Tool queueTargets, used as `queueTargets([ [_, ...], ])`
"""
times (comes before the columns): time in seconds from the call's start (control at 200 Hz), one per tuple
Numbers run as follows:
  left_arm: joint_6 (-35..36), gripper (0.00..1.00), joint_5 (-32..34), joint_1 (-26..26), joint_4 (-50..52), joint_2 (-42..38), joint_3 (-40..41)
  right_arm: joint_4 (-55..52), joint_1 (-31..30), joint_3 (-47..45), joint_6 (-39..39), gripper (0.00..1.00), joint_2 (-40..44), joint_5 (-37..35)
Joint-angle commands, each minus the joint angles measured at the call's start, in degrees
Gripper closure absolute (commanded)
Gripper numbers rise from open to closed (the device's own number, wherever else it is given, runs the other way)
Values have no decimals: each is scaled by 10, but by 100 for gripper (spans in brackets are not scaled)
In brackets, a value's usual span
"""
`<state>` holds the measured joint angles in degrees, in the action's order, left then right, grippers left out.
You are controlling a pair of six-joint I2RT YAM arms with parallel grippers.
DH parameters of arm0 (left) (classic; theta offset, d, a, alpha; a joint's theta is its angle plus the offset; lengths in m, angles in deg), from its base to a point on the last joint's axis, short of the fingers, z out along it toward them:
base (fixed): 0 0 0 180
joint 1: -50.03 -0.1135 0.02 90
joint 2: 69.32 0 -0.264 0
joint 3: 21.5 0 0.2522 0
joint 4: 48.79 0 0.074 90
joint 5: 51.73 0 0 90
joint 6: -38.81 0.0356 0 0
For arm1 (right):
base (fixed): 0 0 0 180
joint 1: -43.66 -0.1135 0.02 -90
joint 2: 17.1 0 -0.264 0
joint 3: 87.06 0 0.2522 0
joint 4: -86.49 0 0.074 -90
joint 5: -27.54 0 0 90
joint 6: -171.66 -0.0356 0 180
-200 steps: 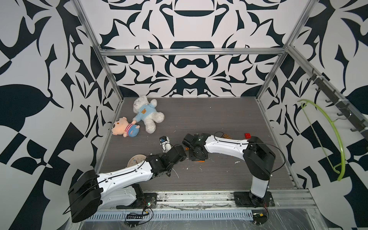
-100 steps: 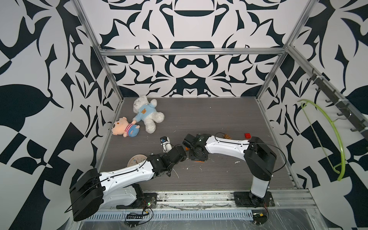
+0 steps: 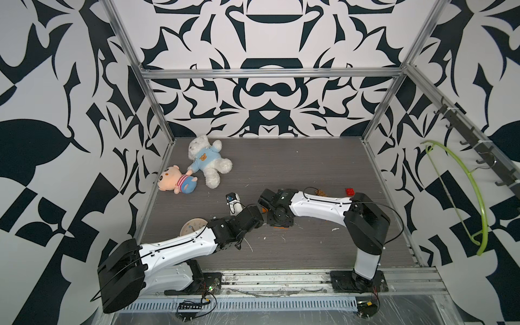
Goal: Assemble the number 5 with lego
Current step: Assemble the lego brick with the lego brick.
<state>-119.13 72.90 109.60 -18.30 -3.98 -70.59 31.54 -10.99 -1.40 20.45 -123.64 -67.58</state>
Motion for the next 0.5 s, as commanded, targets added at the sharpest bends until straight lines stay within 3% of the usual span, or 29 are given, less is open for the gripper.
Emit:
queueTargets([
  [0.0, -5, 1, 11, -1, 14, -15, 9, -24, 4, -8, 22, 69, -26, 6],
  [0.495, -5, 1, 11, -1, 17, -6, 2, -38, 20, -17, 70, 71, -51, 19],
])
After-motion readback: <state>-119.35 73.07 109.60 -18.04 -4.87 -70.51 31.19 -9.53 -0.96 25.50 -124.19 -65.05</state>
